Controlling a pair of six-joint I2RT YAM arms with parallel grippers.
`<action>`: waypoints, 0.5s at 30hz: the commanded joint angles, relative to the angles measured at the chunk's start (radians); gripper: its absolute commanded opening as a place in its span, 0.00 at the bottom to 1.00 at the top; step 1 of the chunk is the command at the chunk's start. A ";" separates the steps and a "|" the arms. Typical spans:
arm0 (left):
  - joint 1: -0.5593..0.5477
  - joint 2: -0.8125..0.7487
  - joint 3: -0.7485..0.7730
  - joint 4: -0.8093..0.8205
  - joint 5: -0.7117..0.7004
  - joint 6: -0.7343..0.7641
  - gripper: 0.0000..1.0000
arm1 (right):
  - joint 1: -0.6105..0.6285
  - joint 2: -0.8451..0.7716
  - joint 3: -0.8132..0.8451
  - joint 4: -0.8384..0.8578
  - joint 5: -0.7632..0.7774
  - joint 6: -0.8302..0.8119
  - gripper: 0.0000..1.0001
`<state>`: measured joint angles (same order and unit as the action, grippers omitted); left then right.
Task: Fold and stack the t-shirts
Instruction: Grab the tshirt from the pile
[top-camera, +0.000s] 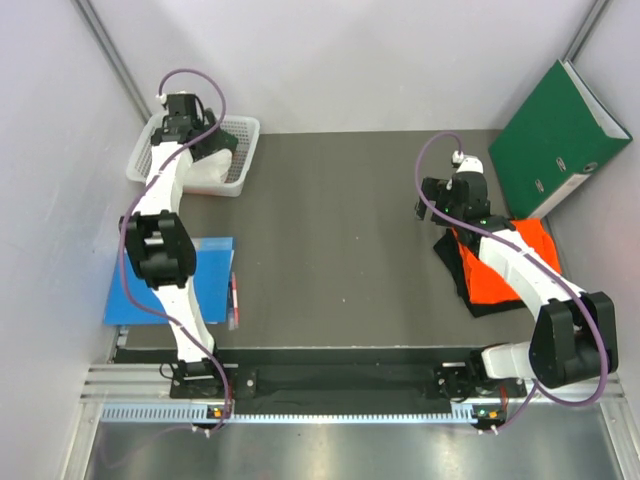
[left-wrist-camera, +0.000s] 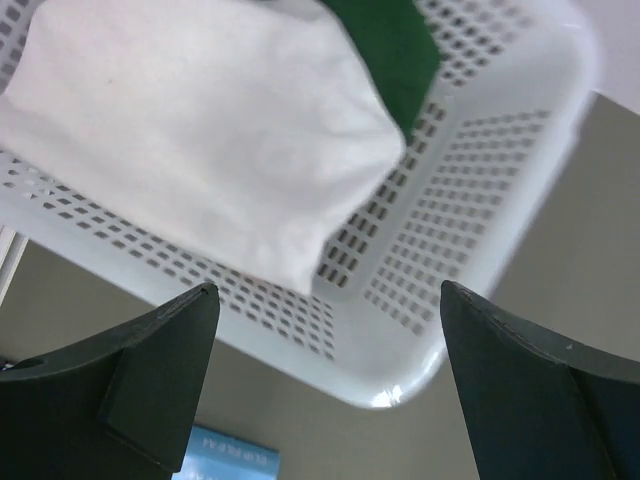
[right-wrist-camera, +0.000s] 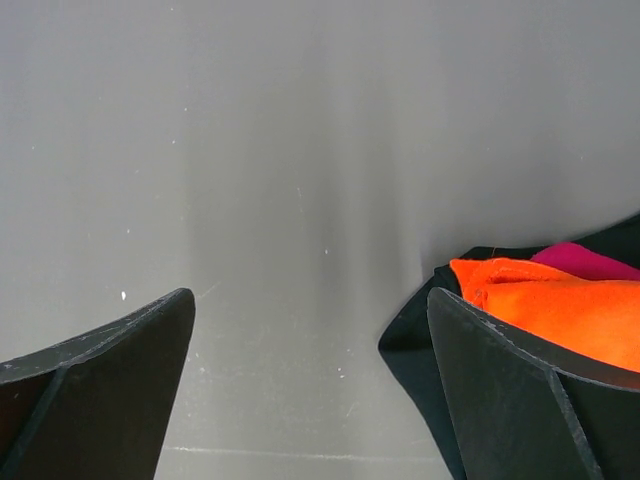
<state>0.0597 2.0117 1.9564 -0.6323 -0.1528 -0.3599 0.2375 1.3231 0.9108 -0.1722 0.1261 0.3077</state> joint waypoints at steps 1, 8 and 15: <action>0.040 0.132 0.124 -0.089 0.041 -0.047 0.96 | -0.001 -0.012 0.000 0.039 0.006 -0.004 1.00; 0.040 0.228 0.150 -0.050 0.105 -0.048 0.93 | 0.002 -0.005 0.002 0.039 0.000 0.001 1.00; 0.040 0.291 0.164 0.003 0.183 -0.076 0.37 | 0.000 -0.009 0.005 0.037 -0.002 0.005 1.00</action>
<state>0.1001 2.2784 2.0659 -0.6811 -0.0288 -0.4110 0.2375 1.3231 0.9096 -0.1715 0.1257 0.3084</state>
